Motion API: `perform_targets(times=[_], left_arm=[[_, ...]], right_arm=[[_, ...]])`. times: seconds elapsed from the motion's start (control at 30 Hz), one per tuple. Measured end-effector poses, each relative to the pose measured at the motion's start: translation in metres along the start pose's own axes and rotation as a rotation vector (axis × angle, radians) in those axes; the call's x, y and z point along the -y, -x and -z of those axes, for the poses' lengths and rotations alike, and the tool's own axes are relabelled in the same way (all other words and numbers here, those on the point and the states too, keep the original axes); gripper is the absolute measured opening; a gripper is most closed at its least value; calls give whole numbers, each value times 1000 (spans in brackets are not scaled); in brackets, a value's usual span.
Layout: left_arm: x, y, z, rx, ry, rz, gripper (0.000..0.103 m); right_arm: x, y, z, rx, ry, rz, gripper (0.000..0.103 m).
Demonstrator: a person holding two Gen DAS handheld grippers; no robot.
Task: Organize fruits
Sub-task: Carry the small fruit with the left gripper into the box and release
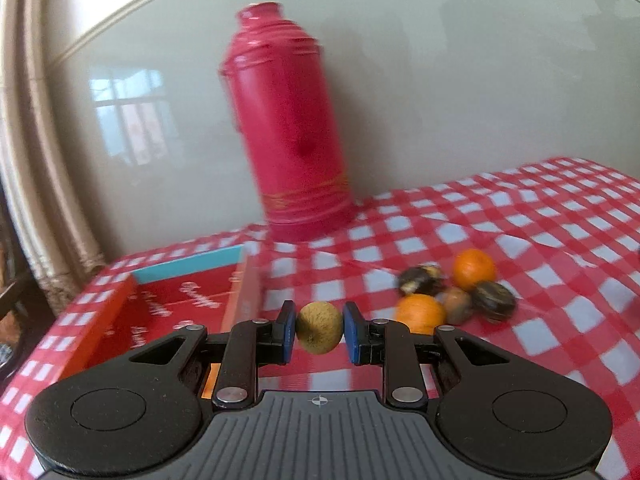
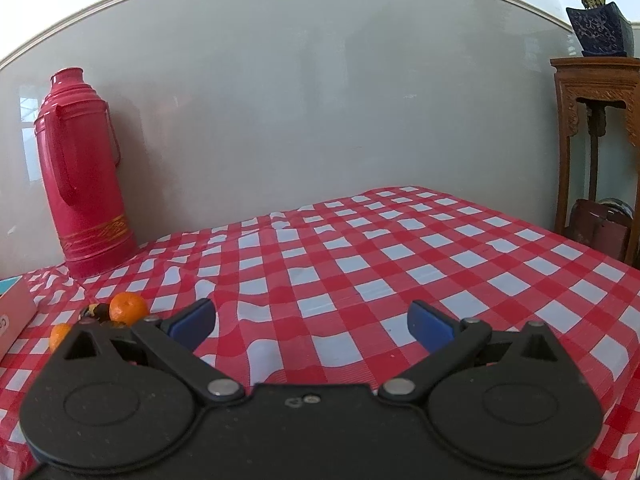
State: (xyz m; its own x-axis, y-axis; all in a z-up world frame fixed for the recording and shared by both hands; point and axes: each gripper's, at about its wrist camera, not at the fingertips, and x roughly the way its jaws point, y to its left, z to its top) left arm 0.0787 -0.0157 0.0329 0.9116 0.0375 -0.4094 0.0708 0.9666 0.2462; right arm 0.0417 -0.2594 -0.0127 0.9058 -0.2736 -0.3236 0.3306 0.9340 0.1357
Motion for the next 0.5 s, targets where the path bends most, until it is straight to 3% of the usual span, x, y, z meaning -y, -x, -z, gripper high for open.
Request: perform_targets(times=[0.23,0.5], left_arm=[[-39,-2,2,1,80,-128,26],[-82,-23,15,-91,199,-212,26]], right_arm=[[-3,1,1,-5,12,-10,97],[-9,0,2,-9,35,-25,97]])
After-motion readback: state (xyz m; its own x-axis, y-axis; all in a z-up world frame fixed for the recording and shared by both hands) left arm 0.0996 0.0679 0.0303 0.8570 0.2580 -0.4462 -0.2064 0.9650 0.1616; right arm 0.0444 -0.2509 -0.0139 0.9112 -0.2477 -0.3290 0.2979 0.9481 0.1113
